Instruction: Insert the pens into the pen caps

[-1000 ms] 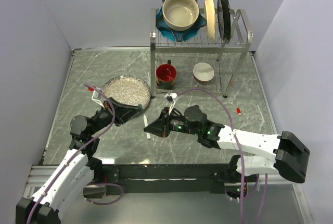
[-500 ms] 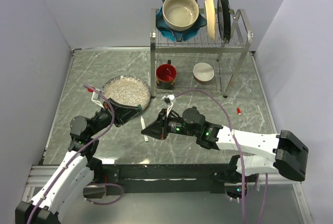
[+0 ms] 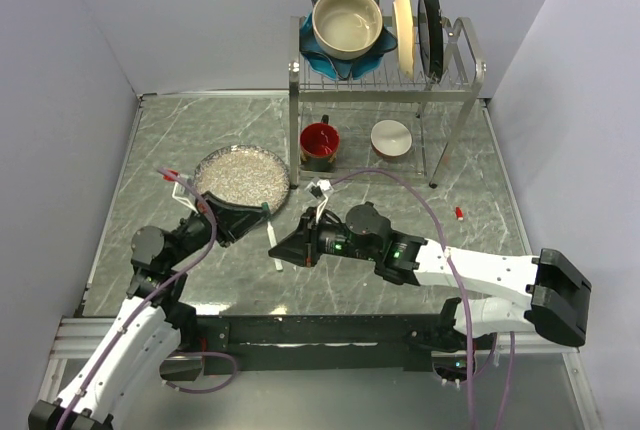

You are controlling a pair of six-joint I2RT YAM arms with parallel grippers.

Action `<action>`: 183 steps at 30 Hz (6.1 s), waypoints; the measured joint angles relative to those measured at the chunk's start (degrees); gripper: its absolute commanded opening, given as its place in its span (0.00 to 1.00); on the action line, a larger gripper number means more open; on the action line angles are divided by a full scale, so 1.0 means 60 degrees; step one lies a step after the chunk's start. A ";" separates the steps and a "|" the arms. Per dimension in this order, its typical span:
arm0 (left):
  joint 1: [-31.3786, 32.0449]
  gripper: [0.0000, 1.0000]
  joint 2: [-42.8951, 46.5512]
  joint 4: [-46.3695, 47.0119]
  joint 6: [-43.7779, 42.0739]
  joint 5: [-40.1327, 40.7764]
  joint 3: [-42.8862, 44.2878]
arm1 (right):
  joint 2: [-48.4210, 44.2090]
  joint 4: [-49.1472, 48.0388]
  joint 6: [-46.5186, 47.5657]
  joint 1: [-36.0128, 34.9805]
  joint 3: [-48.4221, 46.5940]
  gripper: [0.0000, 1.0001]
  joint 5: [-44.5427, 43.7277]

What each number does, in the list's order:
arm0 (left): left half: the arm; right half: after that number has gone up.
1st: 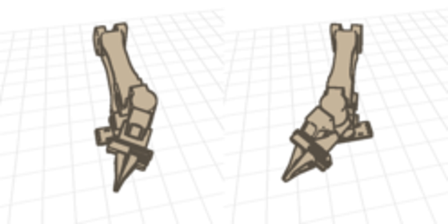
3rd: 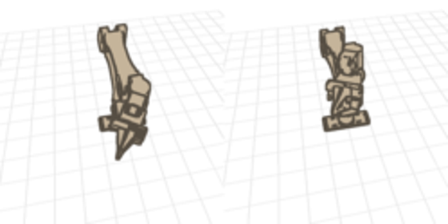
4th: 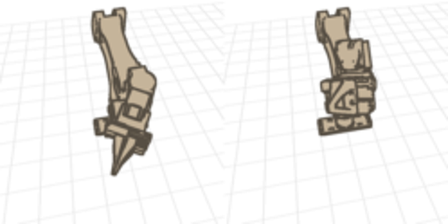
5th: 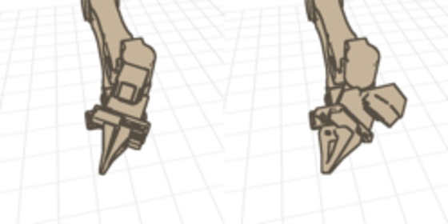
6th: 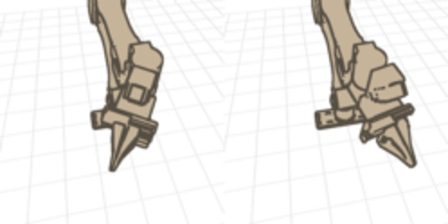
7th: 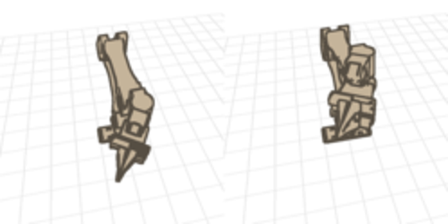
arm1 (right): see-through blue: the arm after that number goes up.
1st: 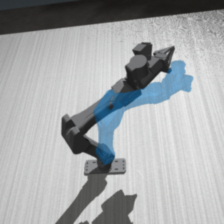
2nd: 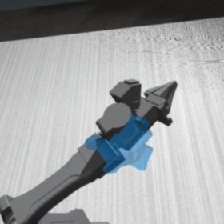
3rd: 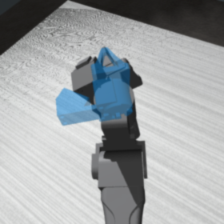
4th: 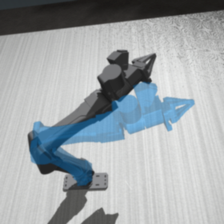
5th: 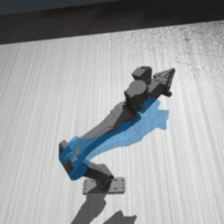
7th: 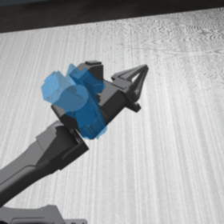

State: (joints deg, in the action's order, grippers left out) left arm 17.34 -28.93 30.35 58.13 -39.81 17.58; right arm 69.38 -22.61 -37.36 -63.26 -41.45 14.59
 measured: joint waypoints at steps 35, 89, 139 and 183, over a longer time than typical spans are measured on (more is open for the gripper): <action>0.0004 0.01 0.0295 -0.2339 -0.0499 0.0546 0.0721 | 0.0357 0.0404 0.0306 -0.0084 -0.0331 0.00 -0.0401; 0.0080 0.01 0.0976 -0.2663 -0.0874 -0.0248 0.1162 | 0.0430 0.1133 0.1417 -0.0138 -0.1960 0.04 -0.0353; 0.0073 0.99 0.1545 -0.1960 -0.1147 -0.0678 0.1723 | 0.0091 -0.0076 0.0816 -0.0120 -0.1282 0.00 0.0976; 0.0069 0.59 -0.1337 -0.2747 -0.1461 -0.1749 0.4091 | -0.1045 0.0783 0.1096 -0.0149 -0.0973 0.00 0.0794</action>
State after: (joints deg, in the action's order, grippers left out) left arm 17.76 -36.95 13.87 49.36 -50.30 42.13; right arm 63.11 -17.91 -30.79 -64.16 -47.29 19.35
